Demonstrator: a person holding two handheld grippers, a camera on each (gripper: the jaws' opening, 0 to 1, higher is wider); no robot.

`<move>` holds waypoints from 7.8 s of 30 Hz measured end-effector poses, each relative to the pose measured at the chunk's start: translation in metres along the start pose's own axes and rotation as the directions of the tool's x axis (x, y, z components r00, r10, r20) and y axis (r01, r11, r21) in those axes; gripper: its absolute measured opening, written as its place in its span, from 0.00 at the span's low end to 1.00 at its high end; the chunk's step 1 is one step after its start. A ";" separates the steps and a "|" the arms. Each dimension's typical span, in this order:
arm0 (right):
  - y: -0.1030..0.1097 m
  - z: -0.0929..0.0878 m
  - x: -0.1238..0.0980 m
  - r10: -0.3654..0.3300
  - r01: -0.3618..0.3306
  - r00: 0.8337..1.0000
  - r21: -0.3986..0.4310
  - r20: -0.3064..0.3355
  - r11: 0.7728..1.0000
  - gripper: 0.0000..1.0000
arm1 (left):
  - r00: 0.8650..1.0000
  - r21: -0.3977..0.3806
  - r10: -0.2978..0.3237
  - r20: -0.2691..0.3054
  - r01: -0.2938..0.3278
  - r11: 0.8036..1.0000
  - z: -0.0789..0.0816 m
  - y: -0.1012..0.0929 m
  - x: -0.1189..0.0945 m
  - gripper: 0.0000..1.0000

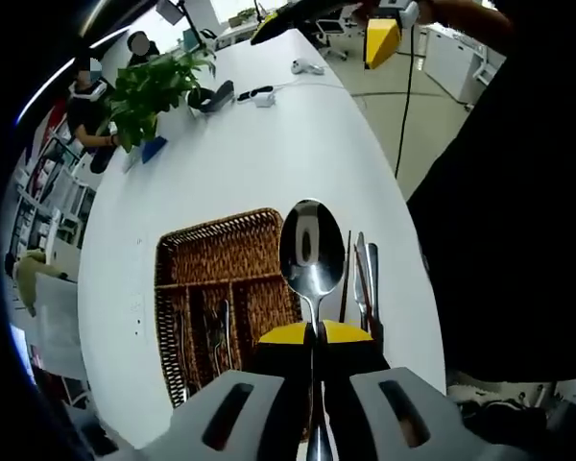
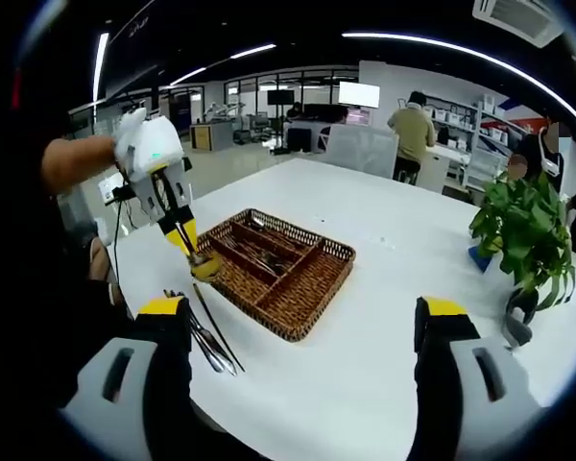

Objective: Arrange the knives, forks, and spoons in their matching storage slots by inserting each utensil handle-first until every utensil is classified and aligned in the correct compartment

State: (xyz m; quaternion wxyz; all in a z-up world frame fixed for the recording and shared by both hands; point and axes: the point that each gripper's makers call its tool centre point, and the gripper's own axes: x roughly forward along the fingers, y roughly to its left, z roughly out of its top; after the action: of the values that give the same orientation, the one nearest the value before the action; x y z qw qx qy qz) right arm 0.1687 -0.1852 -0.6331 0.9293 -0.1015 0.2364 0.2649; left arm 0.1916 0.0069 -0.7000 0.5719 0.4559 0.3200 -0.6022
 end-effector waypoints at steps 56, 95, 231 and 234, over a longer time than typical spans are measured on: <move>-0.009 0.020 0.005 -0.010 0.003 0.997 0.086 0.083 0.996 1.00 | 0.991 0.000 0.105 -0.080 -0.105 0.994 -0.038 0.077 -0.014 0.00; -0.006 0.007 -0.018 -0.071 0.063 0.995 0.120 0.068 0.991 1.00 | 0.985 0.035 0.161 -0.060 -0.159 0.987 -0.042 0.214 -0.016 0.00; -0.010 0.010 -0.007 -0.067 0.064 0.997 0.103 0.031 0.993 0.98 | 0.934 -0.359 0.286 0.213 -0.197 0.912 -0.093 0.231 0.081 0.45; -0.010 0.012 -0.003 -0.057 0.054 0.998 0.092 0.029 0.994 0.98 | 0.904 -0.433 0.335 0.265 -0.199 0.879 -0.088 0.229 0.061 0.62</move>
State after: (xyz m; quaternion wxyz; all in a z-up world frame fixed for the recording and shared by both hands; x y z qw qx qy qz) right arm 0.1766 -0.1910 -0.6205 0.9436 -0.0613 0.2307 0.2296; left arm 0.4366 0.0305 -0.7581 0.7764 0.2629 0.2671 -0.5067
